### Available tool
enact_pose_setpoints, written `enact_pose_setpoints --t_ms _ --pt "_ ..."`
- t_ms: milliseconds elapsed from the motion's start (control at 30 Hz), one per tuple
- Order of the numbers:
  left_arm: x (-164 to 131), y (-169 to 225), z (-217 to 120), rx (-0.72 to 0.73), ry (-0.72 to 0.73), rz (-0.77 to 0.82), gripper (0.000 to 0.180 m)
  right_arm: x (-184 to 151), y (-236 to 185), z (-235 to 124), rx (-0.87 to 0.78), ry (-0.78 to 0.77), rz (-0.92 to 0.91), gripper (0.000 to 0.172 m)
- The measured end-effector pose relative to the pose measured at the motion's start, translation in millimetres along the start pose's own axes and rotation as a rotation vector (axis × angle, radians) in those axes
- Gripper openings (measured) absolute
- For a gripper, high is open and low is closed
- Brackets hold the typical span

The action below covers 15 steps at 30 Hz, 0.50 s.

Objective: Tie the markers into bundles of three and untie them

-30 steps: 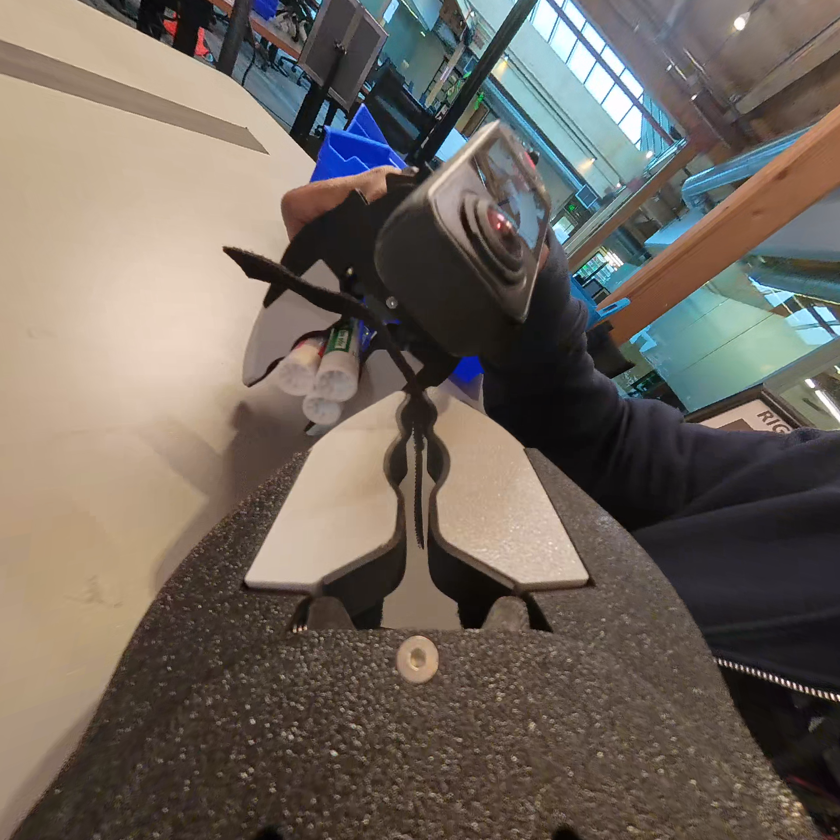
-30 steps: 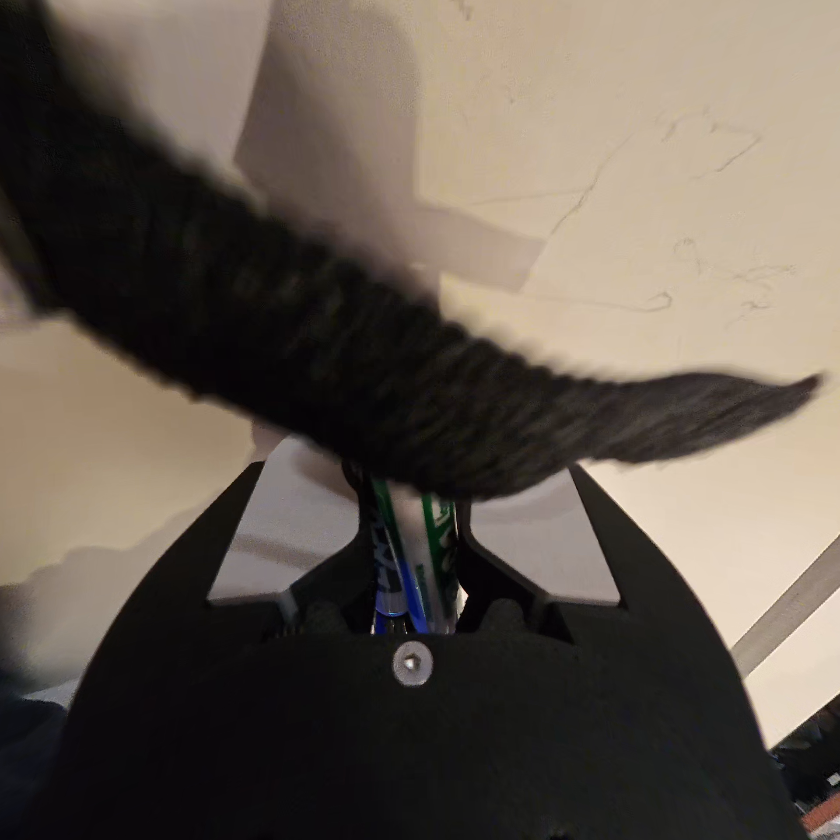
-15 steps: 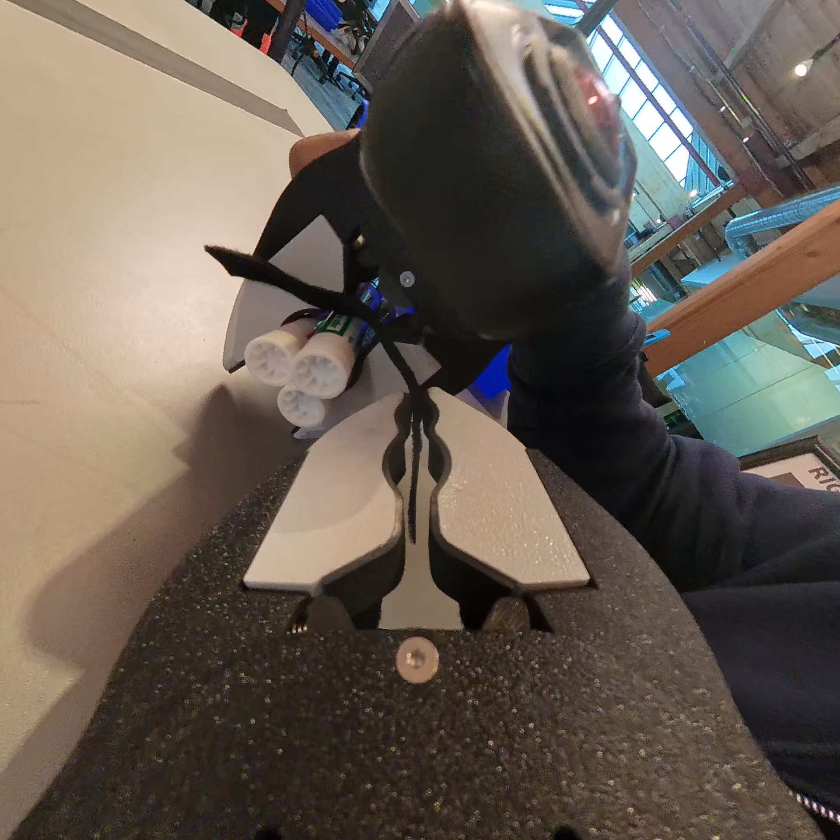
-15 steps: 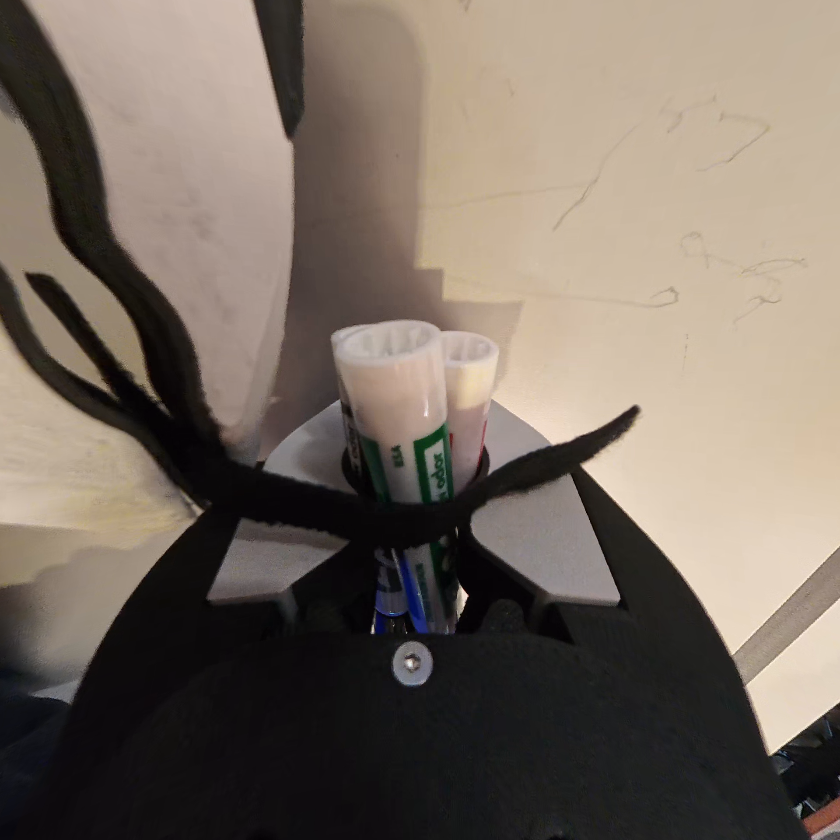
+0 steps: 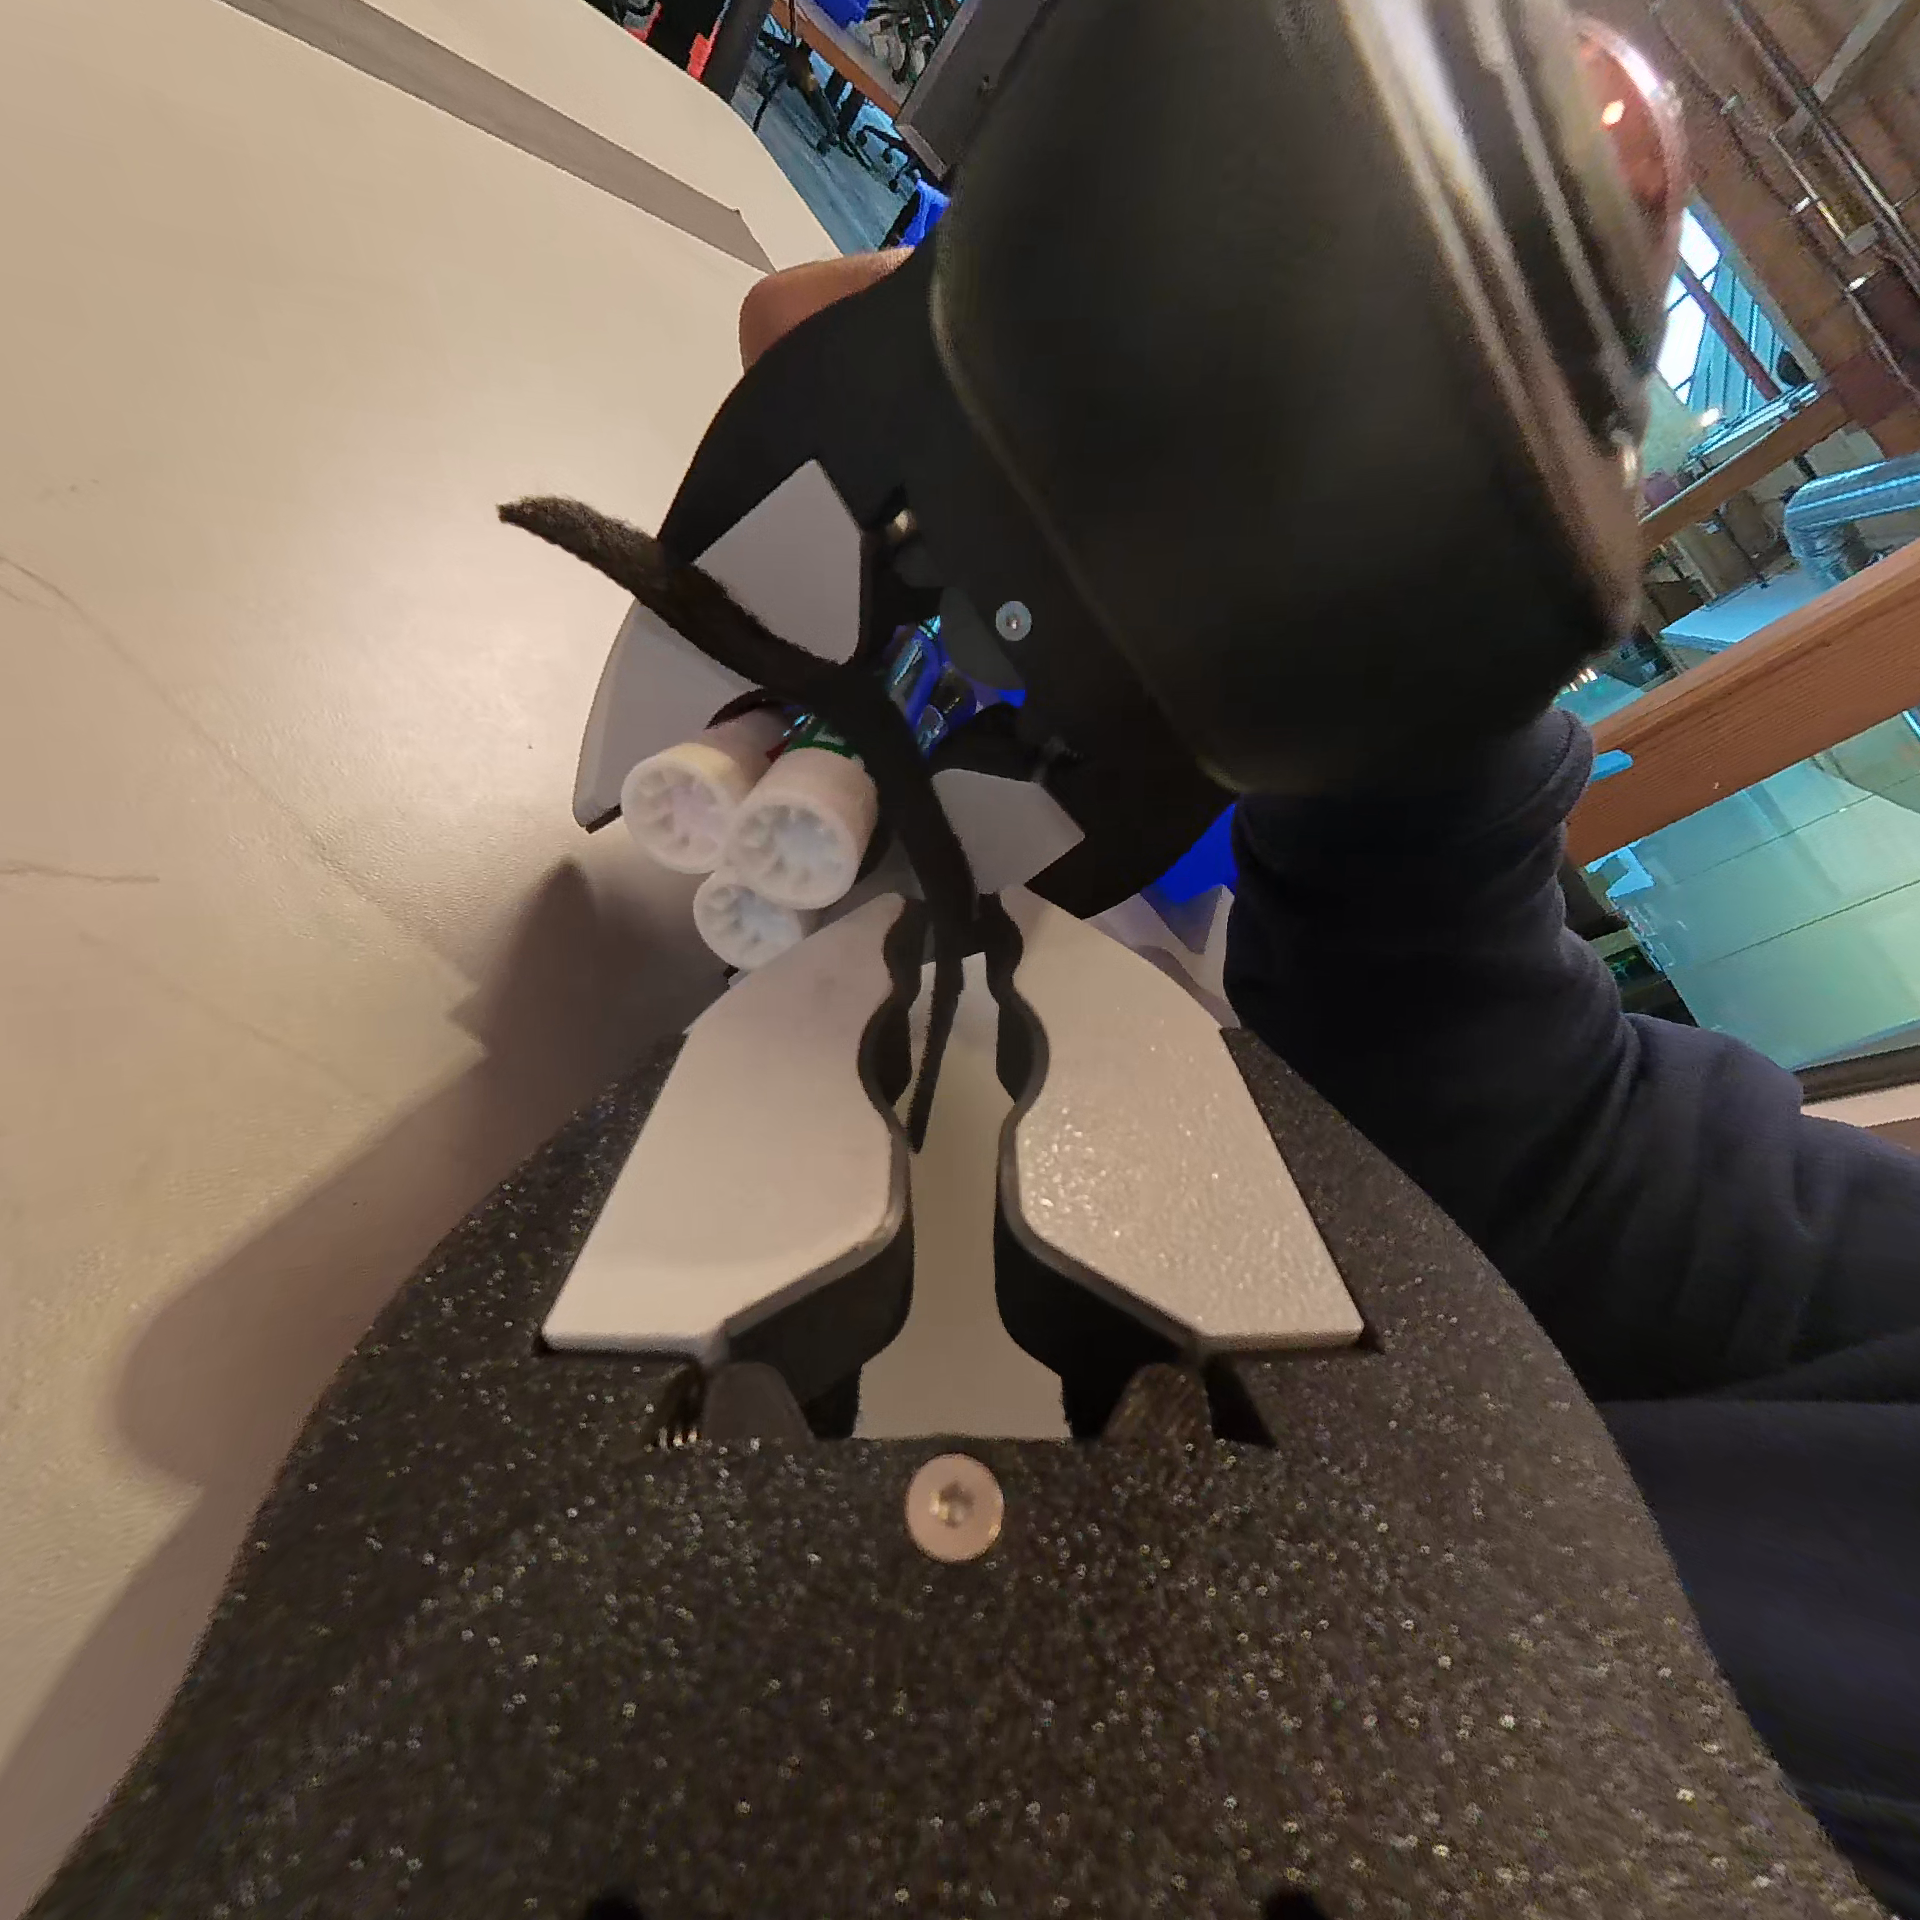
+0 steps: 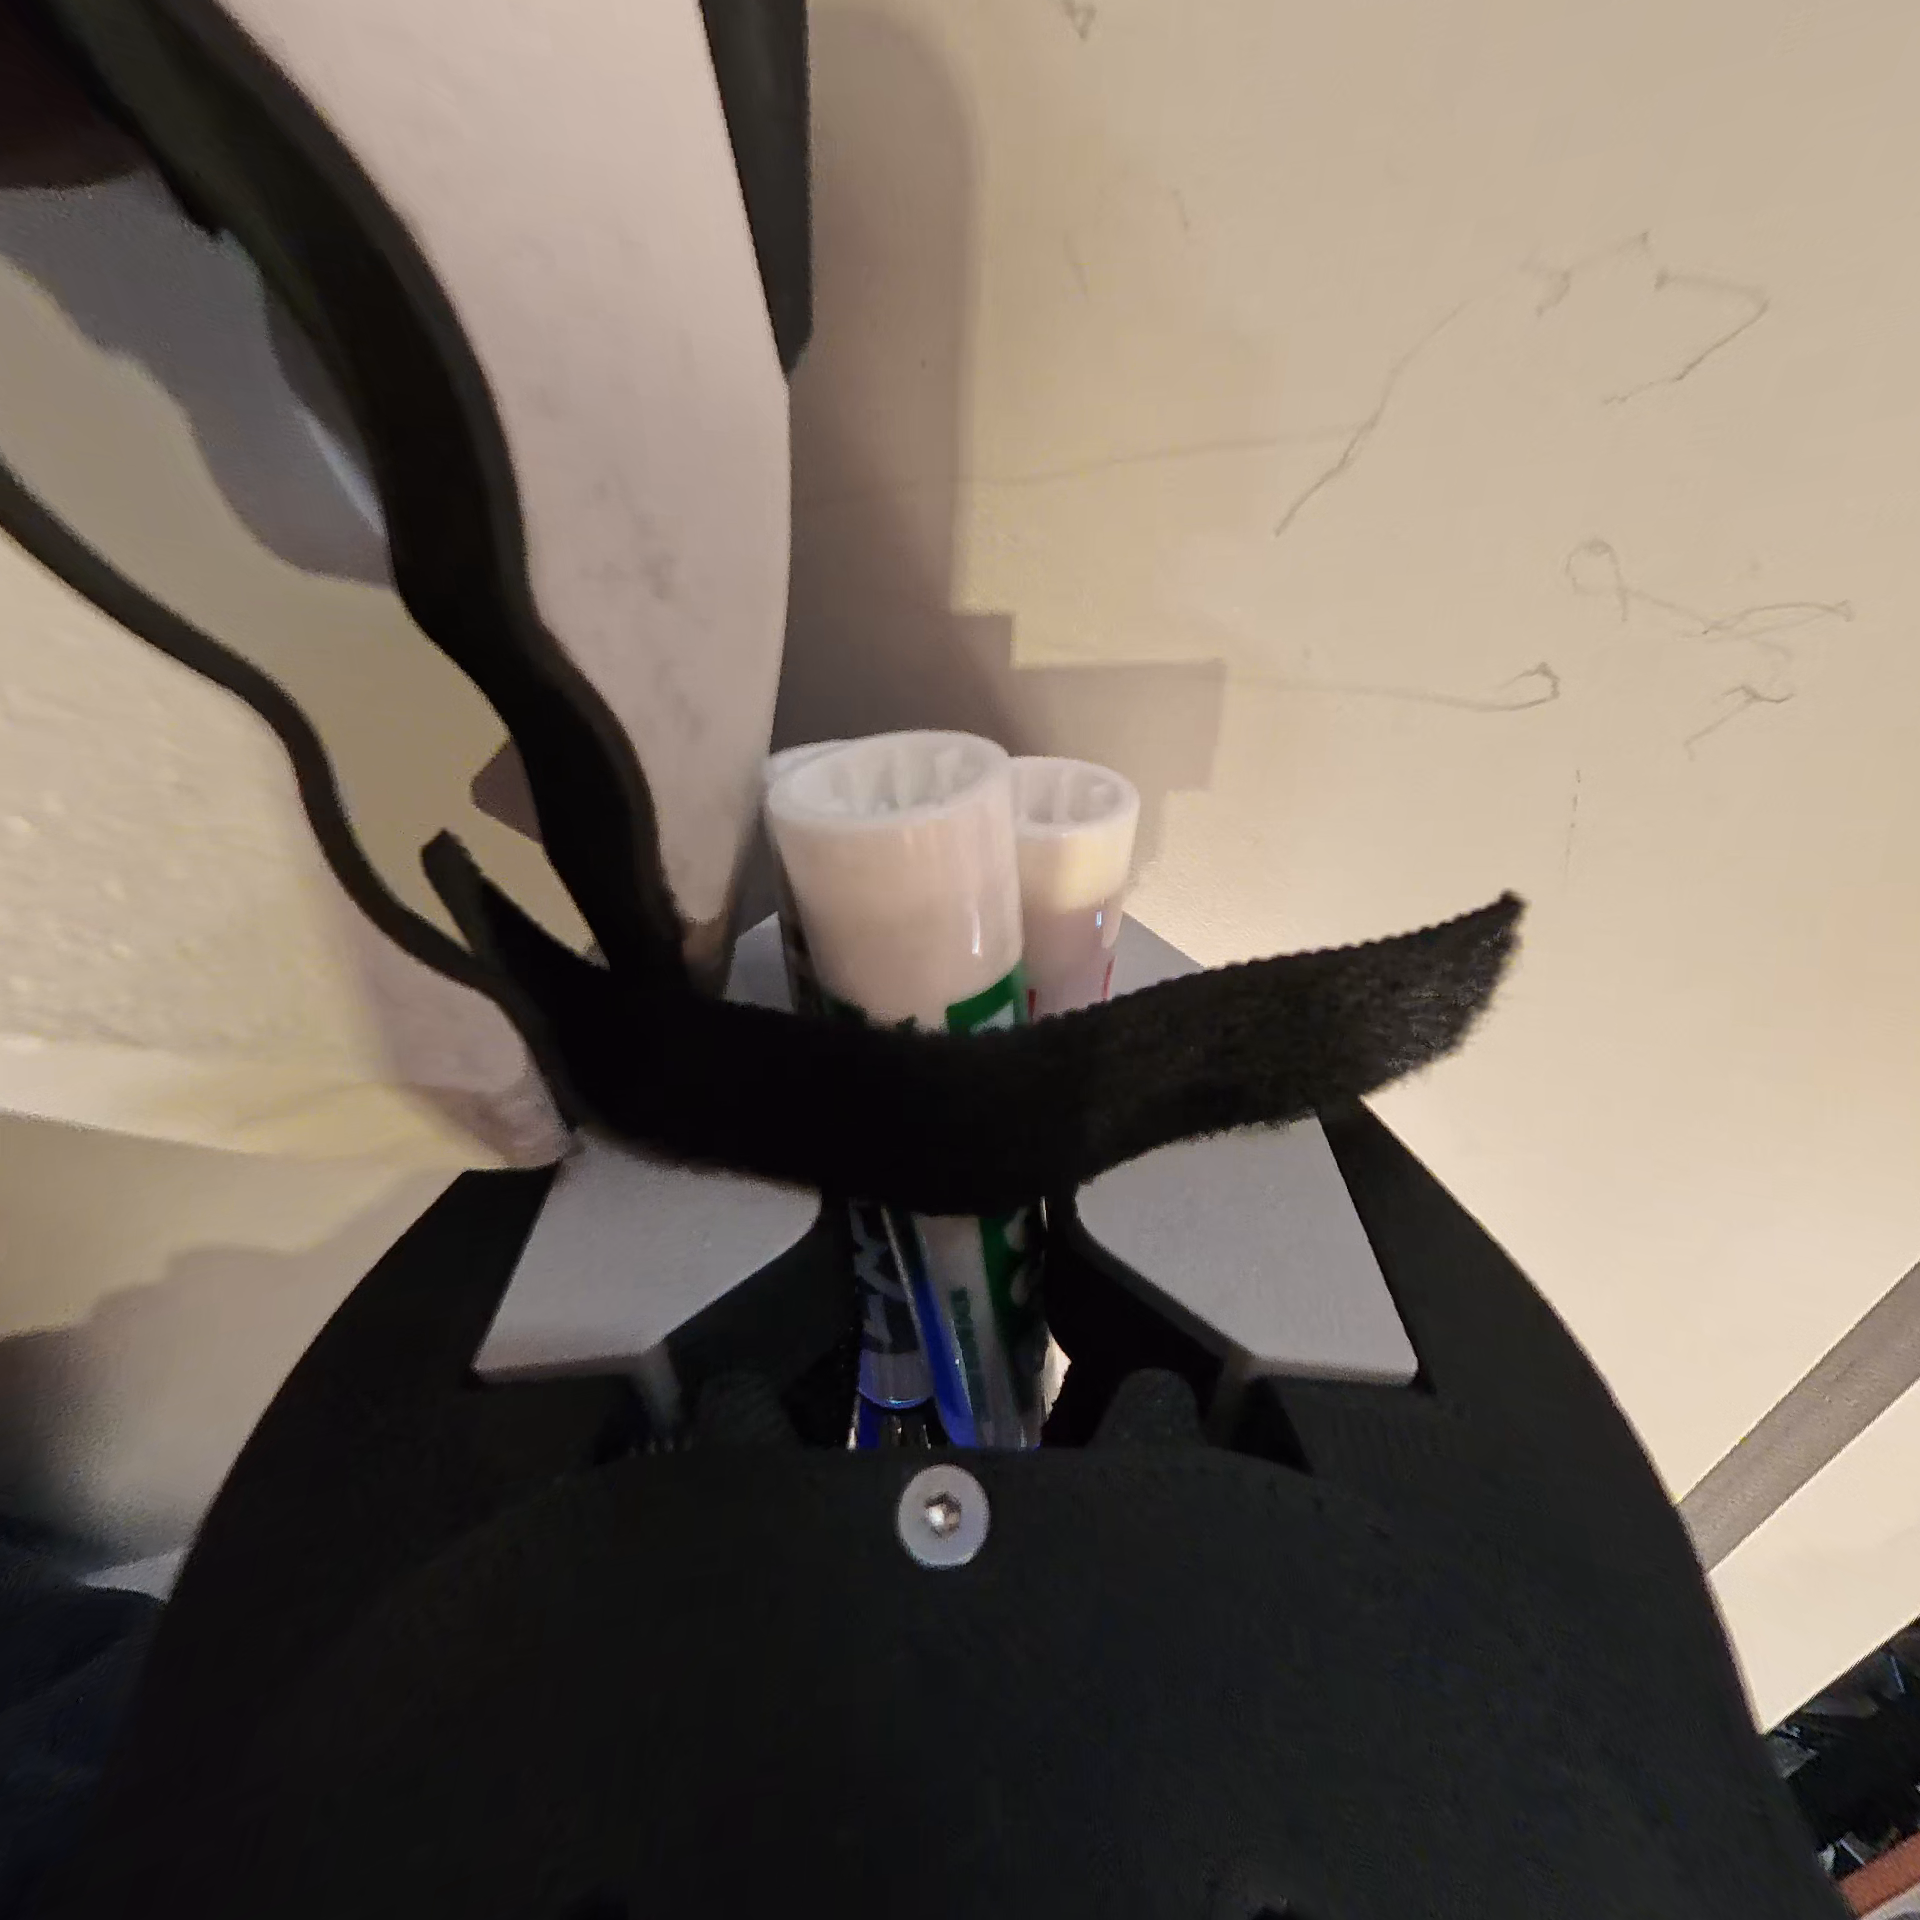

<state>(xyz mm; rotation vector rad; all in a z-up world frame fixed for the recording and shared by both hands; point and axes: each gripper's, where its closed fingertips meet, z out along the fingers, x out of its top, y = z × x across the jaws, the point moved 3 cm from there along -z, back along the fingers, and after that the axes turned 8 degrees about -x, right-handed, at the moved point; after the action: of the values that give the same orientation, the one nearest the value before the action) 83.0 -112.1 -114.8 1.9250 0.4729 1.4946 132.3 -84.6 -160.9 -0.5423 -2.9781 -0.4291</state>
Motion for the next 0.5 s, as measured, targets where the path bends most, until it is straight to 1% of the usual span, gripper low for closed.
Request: enact_pose_setpoints --t_ms 33,500 --pt "0.2 0.2 -0.3 0.001 -0.002 0.003 0.012 0.1 -0.1 0.0 0.0 0.0 0.0 0.041" --pt "0.9 1.0 -8.2 0.053 -0.007 0.05 0.015 -0.6 -2.9 0.4 0.023 -0.002 0.003 0.042"
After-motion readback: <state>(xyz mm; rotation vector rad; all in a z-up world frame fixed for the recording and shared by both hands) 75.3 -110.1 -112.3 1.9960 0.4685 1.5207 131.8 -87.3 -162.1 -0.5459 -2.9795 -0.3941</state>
